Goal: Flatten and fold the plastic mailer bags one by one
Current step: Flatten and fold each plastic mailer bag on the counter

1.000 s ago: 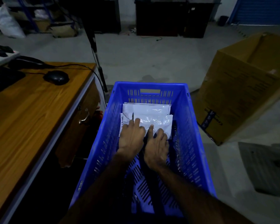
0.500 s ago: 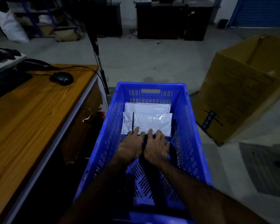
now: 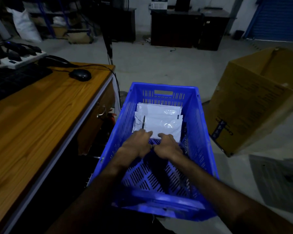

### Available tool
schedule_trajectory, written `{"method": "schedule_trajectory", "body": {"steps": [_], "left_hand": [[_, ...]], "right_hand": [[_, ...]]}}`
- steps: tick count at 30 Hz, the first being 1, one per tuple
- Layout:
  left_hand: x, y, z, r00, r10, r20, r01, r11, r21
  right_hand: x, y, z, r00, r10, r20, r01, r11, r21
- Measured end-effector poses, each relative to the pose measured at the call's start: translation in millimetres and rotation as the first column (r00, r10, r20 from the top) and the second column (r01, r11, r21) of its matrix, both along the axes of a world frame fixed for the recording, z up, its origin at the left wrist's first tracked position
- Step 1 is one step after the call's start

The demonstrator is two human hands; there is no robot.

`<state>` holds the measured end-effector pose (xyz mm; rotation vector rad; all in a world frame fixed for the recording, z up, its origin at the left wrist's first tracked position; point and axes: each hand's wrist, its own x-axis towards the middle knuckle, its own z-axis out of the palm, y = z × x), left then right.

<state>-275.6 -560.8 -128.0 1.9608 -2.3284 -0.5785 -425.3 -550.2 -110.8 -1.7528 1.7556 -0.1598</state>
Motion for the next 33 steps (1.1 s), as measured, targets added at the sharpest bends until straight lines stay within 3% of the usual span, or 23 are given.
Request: {"method": "schedule_trajectory", "body": {"steps": [6,11,15,21,25,29,33], "left_hand": [[20,73,47,0.928,0.107,-0.358,-0.181,0.967,-0.181],[47,163,88,0.819,0.147,-0.555,-0.410,0.825,-0.387],[87,242,104,0.814,0.246,-0.527,-0.539,0.658,-0.526],[132,399,103,0.688,0.550,-0.473,-0.700,0.331,-0.633],[136,491,101,0.439,0.743,-0.505,-0.791,0.053,-0.610],[136,548,99,0.201,0.798,-0.568,-0.770,-0.230,-0.596],[149,591,95,0.048,0.858,-0.512,-0.699,-0.337,-0.631]], "right_hand": [[-8,43,27,0.967,-0.004,0.253,0.042,0.989,-0.143],[15,85,60,0.858,0.246,0.450,-0.013,0.888,-0.460],[56,124,93,0.670,0.586,0.456,-0.110,0.685,-0.720],[147,201,117,0.274,0.861,0.428,-0.326,0.502,-0.801],[213,265,120,-0.011,0.916,0.401,-0.491,0.344,-0.800],[272,332,119,-0.234,0.872,0.429,-0.555,0.243,-0.796],[324,383,115,-0.362,0.835,0.415,-0.604,0.129,-0.786]]}}
